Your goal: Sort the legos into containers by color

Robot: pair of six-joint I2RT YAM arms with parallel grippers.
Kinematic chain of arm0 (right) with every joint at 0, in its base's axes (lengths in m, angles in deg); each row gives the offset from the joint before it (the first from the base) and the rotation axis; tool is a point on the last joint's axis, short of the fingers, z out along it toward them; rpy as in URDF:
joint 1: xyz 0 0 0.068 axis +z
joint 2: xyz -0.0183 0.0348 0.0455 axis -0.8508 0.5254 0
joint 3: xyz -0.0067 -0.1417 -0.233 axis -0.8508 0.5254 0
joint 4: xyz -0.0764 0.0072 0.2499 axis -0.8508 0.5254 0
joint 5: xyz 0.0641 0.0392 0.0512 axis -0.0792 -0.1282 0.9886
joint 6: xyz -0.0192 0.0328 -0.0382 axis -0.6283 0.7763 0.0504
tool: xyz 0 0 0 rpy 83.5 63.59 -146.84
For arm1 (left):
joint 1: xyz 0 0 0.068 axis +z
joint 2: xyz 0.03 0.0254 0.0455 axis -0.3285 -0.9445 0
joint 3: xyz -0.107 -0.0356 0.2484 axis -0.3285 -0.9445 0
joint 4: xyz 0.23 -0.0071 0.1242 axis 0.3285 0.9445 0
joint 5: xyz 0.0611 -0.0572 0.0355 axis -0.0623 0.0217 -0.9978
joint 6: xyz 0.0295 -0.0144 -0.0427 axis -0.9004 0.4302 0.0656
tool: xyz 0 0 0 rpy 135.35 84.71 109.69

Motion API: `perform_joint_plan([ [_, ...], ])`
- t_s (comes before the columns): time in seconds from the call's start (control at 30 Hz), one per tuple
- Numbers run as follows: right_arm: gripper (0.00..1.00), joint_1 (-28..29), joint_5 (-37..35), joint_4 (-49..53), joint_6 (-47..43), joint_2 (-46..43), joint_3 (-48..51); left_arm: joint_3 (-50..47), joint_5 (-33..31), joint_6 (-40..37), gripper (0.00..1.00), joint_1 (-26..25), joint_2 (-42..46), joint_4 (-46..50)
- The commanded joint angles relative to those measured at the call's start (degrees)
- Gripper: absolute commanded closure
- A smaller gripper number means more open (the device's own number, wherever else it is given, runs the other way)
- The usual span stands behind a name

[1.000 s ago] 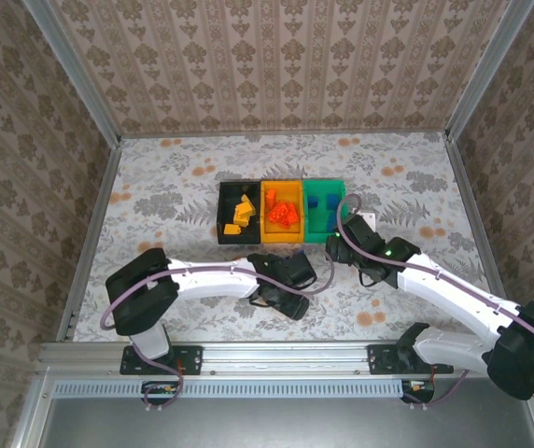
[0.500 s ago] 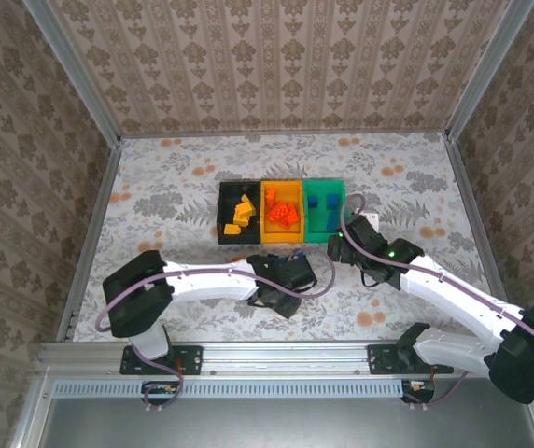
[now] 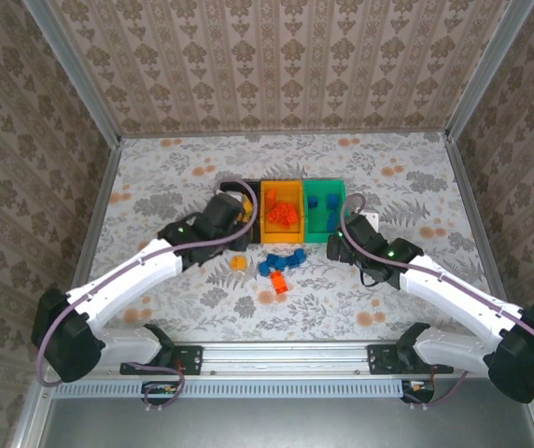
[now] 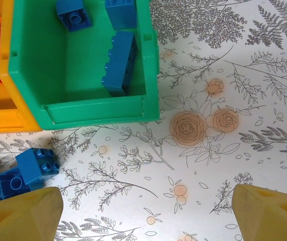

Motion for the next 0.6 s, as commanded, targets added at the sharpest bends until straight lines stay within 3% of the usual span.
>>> perform_joint_plan([
  [0.0, 0.11, -0.4, 0.6, -0.6, 0.8, 0.9, 0.3, 3.6, 0.4, -3.6, 0.64, 4.7, -5.1, -4.8],
  [0.27, 0.11, -0.4, 1.6, -0.6, 0.5, 0.8, 1.4, 10.9, 2.5, -4.2, 0.64, 9.3, -17.8, -7.7],
  [0.4, 0.11, -0.3, 2.6, -1.3, -0.2, 0.4, 1.8, 13.8, 3.3, -3.9, 0.45, 9.4, -20.6, -6.6],
  [0.57, 0.11, -0.3, 3.7, -3.3, -1.6, 0.5, 2.7, 14.5, 4.2, -2.9, 0.28, 9.1, -17.5, -6.3],
])
